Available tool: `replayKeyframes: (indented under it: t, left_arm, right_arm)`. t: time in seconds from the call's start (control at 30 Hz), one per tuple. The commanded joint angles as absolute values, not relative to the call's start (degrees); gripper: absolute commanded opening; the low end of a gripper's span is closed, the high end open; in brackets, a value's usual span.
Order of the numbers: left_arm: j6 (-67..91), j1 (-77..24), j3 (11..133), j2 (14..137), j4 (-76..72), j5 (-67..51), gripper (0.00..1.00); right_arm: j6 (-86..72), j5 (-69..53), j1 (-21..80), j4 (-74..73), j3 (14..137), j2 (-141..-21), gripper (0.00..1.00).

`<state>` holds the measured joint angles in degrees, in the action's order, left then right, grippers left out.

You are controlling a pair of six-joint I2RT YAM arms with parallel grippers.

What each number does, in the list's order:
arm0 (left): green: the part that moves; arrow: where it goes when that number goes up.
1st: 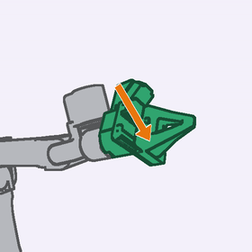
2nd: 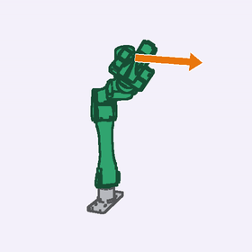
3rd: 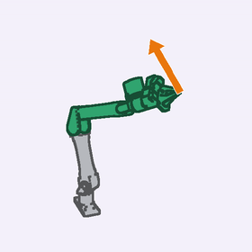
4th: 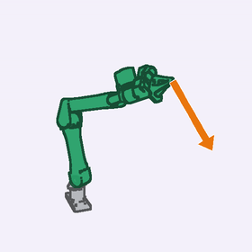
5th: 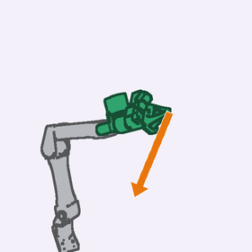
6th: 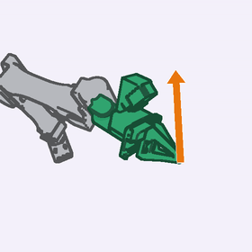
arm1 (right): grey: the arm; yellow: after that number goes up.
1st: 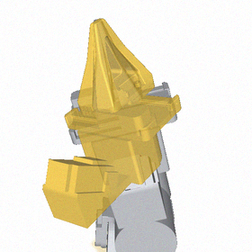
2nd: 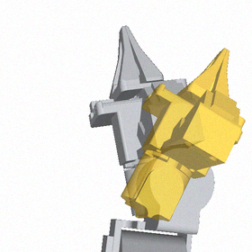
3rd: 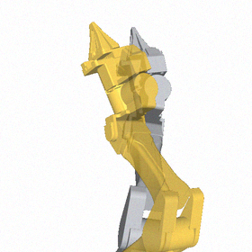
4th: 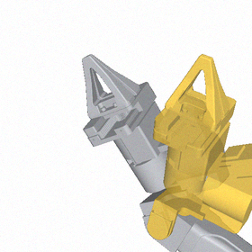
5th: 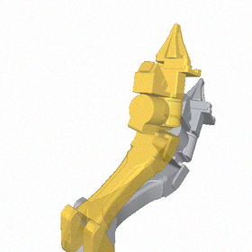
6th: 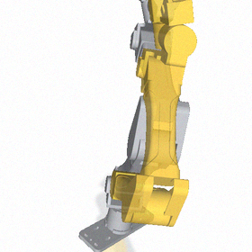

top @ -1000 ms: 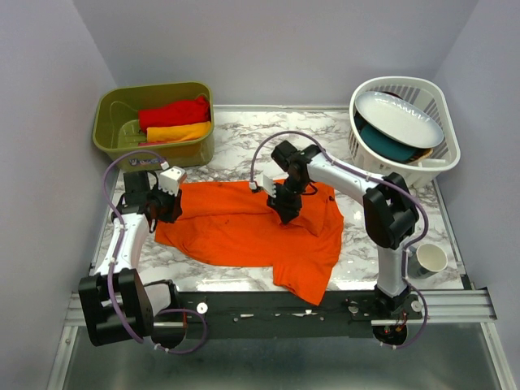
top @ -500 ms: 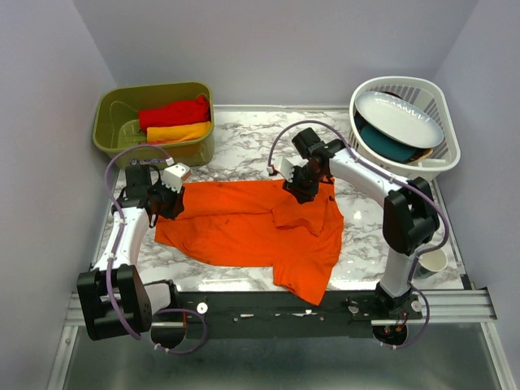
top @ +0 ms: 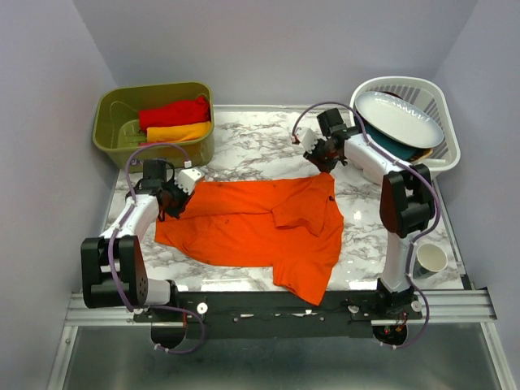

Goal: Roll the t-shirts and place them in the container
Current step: Fold the T-shirt at the center of the board.

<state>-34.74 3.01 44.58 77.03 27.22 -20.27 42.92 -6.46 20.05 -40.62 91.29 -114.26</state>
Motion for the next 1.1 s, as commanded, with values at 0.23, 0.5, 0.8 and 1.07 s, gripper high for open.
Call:
replayKeyframes:
  t: [0.23, 0.5, 0.8, 1.07]
  left_arm:
    - [-39.1, 3.7, 51.4, 88.1, 21.5, -9.1, 0.0]
    - [-40.5, 4.6, 53.5, 94.4, 20.9, -6.6, 0.0]
    - [-40.1, 4.6, 52.6, 95.4, 20.7, -6.5, 0.0]
    - [-39.6, 4.6, 50.2, 95.3, 19.2, -6.2, 0.0]
  right_arm:
    - [50.3, -2.1, 18.3, -36.6, 94.7, -121.3, 0.3]
    - [50.7, -2.6, 18.1, -35.9, 94.1, -120.4, 0.3]
    - [51.2, -5.4, 18.1, -40.3, 92.9, -117.1, 0.27]
    - [53.5, -5.2, 18.1, -41.0, 88.1, -117.5, 0.26]
